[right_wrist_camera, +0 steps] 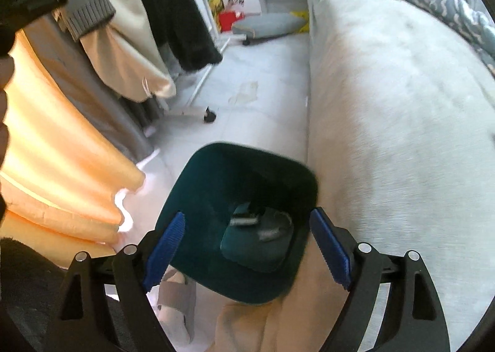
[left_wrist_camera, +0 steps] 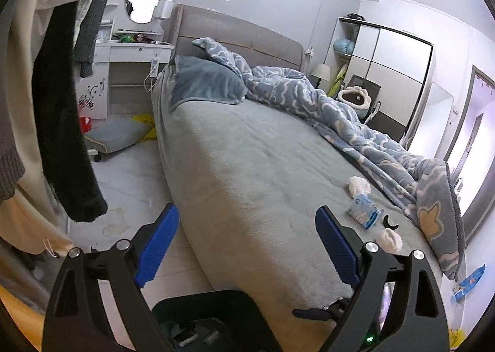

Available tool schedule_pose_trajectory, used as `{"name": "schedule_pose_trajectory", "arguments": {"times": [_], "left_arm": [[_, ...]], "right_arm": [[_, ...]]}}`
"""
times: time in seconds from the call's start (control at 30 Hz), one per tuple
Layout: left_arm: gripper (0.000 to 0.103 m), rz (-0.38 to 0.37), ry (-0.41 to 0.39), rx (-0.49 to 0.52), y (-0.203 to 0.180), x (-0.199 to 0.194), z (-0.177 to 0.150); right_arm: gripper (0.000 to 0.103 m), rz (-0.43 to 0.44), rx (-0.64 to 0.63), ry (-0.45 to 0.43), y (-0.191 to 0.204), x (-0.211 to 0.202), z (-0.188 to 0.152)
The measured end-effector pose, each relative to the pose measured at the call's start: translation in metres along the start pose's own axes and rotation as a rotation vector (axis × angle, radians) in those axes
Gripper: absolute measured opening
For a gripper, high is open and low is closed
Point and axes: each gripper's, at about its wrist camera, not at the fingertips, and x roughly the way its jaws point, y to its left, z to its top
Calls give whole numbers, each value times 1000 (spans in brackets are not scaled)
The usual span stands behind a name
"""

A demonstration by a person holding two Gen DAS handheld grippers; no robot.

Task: Collect trash
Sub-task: 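Open both tools over the bin and move them back toward the bed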

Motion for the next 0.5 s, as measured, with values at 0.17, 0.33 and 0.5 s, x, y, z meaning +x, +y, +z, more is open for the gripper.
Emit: {"name": "schedule_pose_trajectory", "arguments": {"times": [0.17,0.33,0.5], "left_arm": [[93,-17,-8,4,-19,4,3],[93,-34,-3,27,-39,15,4],[93,-49,11,56,-60,30,1]], "right_arm": [[85,-46,-4,-79,-17,-30,2],[85,-62,25,-132,-40,-53,1],[85,-97,54,-184,-69,-76,3]]}}
